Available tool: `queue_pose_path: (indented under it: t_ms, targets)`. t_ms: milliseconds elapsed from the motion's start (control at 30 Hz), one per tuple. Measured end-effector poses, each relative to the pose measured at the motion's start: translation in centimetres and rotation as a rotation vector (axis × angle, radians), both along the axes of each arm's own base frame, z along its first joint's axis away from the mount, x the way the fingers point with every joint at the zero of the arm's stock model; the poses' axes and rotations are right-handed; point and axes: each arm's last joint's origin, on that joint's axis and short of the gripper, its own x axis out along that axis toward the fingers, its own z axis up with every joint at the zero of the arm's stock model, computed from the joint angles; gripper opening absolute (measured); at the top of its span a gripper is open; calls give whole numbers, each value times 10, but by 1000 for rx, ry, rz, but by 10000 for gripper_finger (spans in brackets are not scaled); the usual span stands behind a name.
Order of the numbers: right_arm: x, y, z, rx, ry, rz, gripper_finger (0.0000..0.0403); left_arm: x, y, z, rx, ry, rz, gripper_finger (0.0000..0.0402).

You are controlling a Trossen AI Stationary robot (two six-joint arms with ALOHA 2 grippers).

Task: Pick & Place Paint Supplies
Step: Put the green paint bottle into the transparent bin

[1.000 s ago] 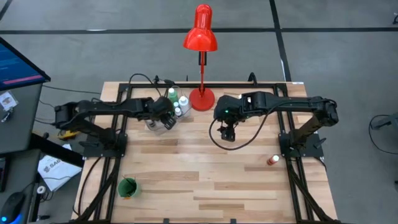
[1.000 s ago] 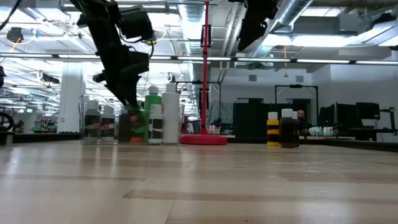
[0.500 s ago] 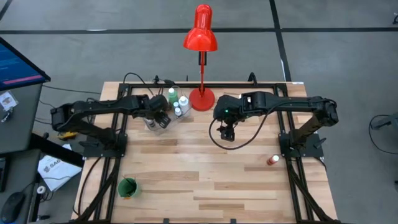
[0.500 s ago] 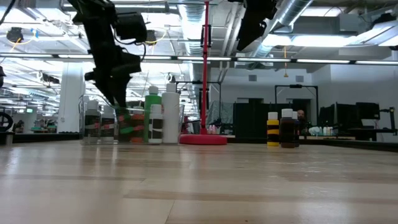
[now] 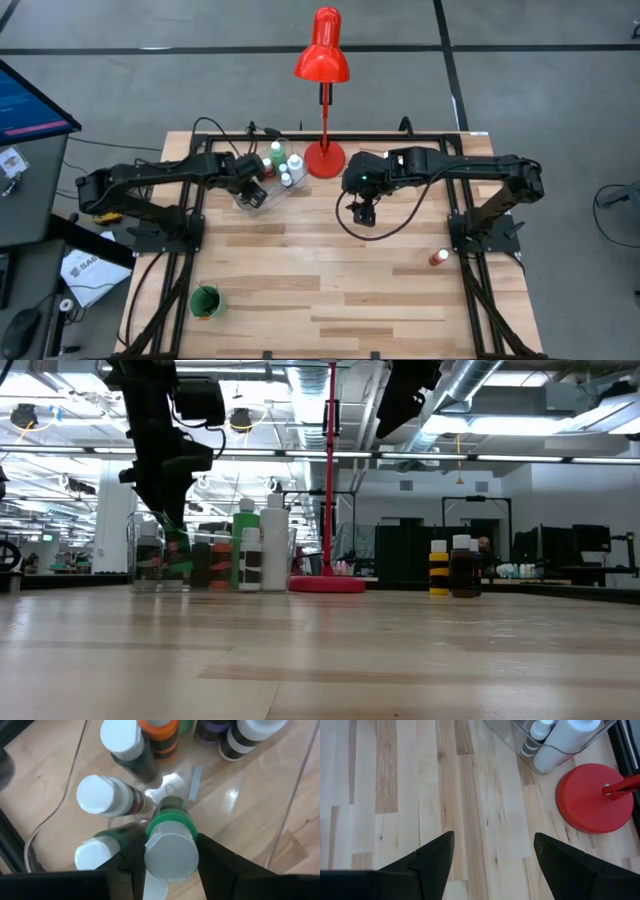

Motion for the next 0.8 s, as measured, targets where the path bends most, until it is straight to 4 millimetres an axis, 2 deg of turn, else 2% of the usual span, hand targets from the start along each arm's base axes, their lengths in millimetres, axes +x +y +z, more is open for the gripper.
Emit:
queue_pose_path:
  t_ms: [567,800]
  targets:
    - [0,0,0,3,-5,-4,270,1,0,-5,-9,45,-24,129]
    - [0,0,0,4,-6,-6,270,6,2,-14,-22,86,-25,129]
